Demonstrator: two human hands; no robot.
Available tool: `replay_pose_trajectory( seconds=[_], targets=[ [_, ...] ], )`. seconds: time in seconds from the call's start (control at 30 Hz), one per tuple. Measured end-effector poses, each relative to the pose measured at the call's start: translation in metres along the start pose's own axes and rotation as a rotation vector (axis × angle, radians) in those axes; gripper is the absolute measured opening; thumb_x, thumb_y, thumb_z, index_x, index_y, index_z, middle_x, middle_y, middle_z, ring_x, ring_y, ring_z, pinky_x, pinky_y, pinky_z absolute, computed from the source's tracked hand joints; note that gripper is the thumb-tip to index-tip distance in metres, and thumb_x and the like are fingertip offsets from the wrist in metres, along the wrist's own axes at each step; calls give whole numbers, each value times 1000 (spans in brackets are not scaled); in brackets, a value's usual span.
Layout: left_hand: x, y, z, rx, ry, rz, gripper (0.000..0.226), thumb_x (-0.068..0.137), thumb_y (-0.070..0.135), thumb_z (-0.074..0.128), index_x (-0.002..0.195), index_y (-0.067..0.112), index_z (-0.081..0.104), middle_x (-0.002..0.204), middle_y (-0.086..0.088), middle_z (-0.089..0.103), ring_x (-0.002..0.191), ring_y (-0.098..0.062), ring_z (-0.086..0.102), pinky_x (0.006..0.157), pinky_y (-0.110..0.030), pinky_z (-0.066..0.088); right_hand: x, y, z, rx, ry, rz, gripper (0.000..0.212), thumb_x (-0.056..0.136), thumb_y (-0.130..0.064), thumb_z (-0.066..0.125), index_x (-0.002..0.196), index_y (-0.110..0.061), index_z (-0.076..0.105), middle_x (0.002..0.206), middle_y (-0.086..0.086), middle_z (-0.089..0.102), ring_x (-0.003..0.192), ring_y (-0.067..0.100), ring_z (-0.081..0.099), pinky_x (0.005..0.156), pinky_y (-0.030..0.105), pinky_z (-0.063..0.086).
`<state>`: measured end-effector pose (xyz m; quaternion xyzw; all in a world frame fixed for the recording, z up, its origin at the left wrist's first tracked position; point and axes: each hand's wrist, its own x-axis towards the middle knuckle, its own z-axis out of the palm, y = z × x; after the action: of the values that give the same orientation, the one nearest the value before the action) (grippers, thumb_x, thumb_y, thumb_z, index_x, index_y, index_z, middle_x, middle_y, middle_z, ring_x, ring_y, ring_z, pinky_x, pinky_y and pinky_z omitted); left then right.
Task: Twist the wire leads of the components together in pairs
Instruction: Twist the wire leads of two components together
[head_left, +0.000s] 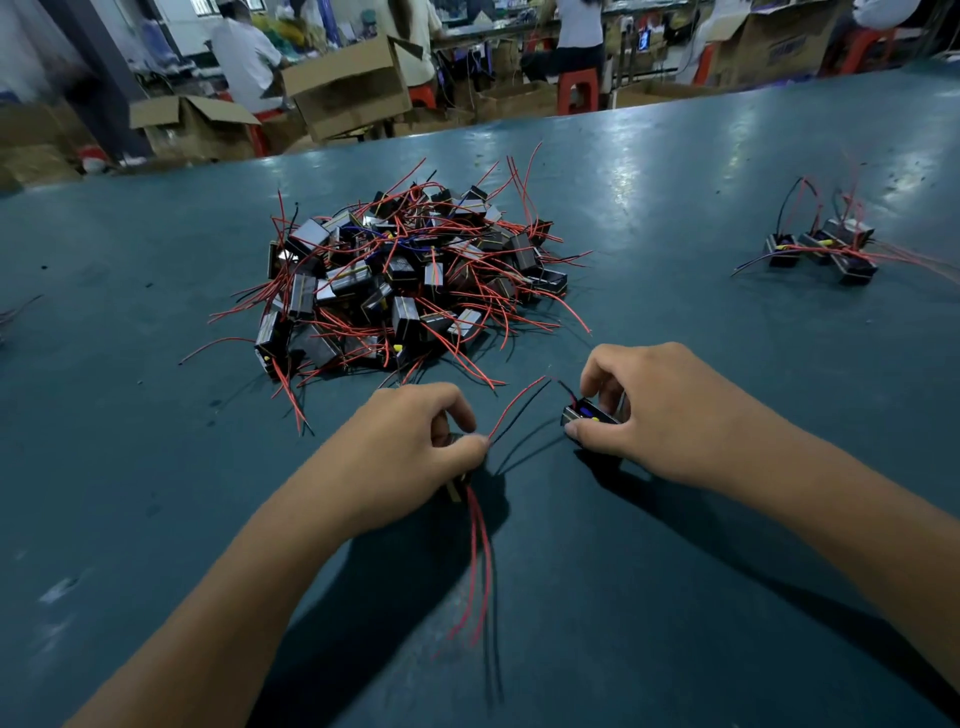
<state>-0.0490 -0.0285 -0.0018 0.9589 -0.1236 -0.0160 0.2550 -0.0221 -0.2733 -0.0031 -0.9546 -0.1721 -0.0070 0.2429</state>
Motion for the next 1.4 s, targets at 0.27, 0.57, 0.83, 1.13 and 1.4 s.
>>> replay_pose_trajectory(
  seconds=[0.27, 0.57, 0.83, 1.13, 1.4],
  targets=[
    [6, 9, 22, -493, -20, -102, 9, 95, 23, 66, 91, 15, 67, 70, -1, 68, 54, -15, 63, 49, -31, 54, -3, -4, 6, 96, 96, 30, 36, 79, -48, 76, 93, -26, 52, 79, -7, 64, 73, 11, 60, 70, 36, 53],
    [8, 14, 26, -876, -11, -158, 11, 94, 4, 64, 104, -1, 63, 86, -16, 70, 69, -20, 67, 62, -26, 58, -8, -14, 1, 27, 307, -78, 29, 88, -52, 60, 93, -25, 52, 87, -10, 58, 80, 16, 55, 75, 37, 48],
    [9, 18, 37, -972, -64, -136, 14, 89, 10, 71, 98, 1, 67, 80, -8, 75, 74, -16, 72, 70, -26, 61, -16, -31, 10, 111, -10, 22, 40, 69, -57, 72, 90, -28, 55, 74, -7, 67, 72, 17, 63, 72, 39, 54],
    [13, 13, 36, -706, 58, -67, 4, 96, 12, 64, 97, 14, 67, 92, -13, 75, 78, -15, 72, 71, -28, 59, -5, -10, 2, -48, 55, 10, 23, 82, -44, 62, 101, -32, 56, 90, -13, 65, 71, 4, 53, 74, 34, 50],
    [11, 14, 35, -572, 115, -8, 8, 96, 19, 65, 92, 25, 68, 86, -1, 74, 79, -21, 70, 71, -38, 61, 28, 19, 5, -308, 152, -55, 35, 100, -40, 47, 123, -18, 62, 126, -1, 60, 121, 25, 48, 99, 40, 36]
  ],
)
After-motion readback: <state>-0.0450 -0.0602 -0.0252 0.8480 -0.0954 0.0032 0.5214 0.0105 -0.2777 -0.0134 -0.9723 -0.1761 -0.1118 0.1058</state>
